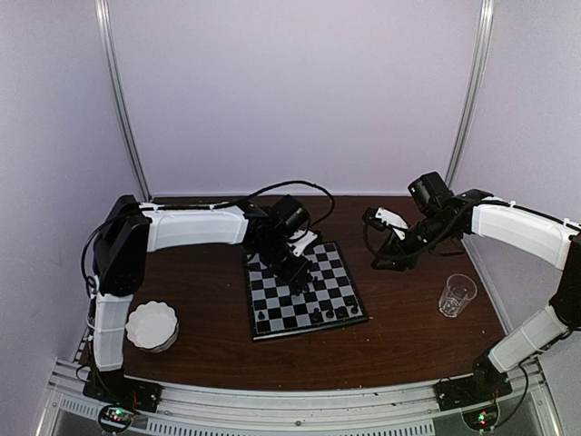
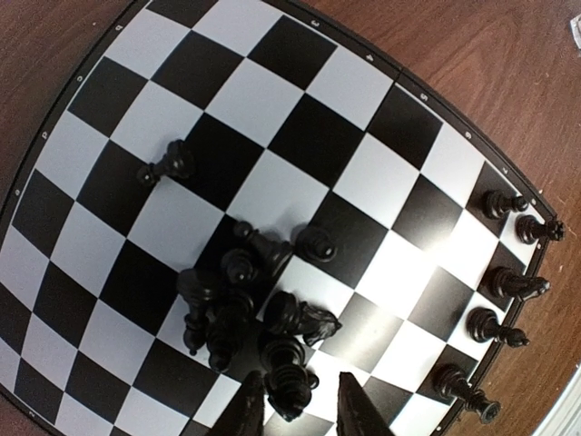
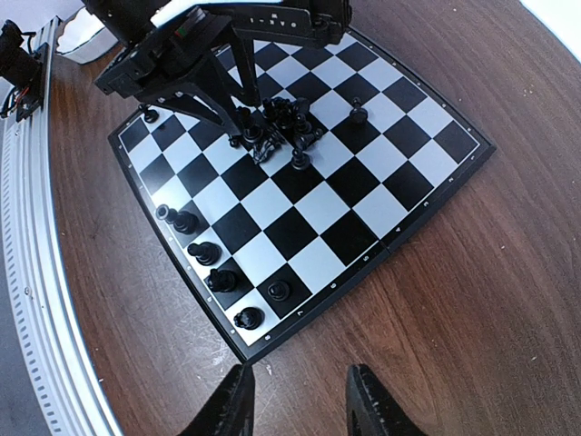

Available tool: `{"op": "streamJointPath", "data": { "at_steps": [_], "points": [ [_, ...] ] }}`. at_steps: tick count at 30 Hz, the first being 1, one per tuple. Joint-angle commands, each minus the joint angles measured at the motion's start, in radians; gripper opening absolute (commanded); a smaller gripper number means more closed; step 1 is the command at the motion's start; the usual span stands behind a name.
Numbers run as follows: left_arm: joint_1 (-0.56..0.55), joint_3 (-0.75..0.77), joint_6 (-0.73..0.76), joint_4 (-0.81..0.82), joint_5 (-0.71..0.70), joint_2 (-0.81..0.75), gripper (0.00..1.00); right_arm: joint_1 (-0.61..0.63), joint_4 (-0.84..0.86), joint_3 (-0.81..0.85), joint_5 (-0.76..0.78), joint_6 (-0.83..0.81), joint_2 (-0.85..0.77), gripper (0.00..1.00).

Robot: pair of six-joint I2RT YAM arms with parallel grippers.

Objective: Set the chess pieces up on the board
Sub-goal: Pick up the king from the chessboard.

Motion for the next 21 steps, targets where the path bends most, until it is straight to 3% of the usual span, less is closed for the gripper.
{"op": "streamJointPath", "data": {
  "at_steps": [1,12,21],
  "points": [
    [-0.007,0.045,0.018,-0.001,-0.021,0.030,0.27,-0.006,0.006,-0.007,-0.016,-0.005,-0.011,0.37],
    [-0.012,0.059,0.032,-0.017,-0.029,0.022,0.10,-0.006,0.008,-0.011,-0.018,-0.010,-0.001,0.36],
    [-0.017,0.056,0.040,-0.020,-0.029,-0.081,0.07,-0.006,0.007,-0.011,-0.013,-0.013,0.007,0.36]
  ]
}}
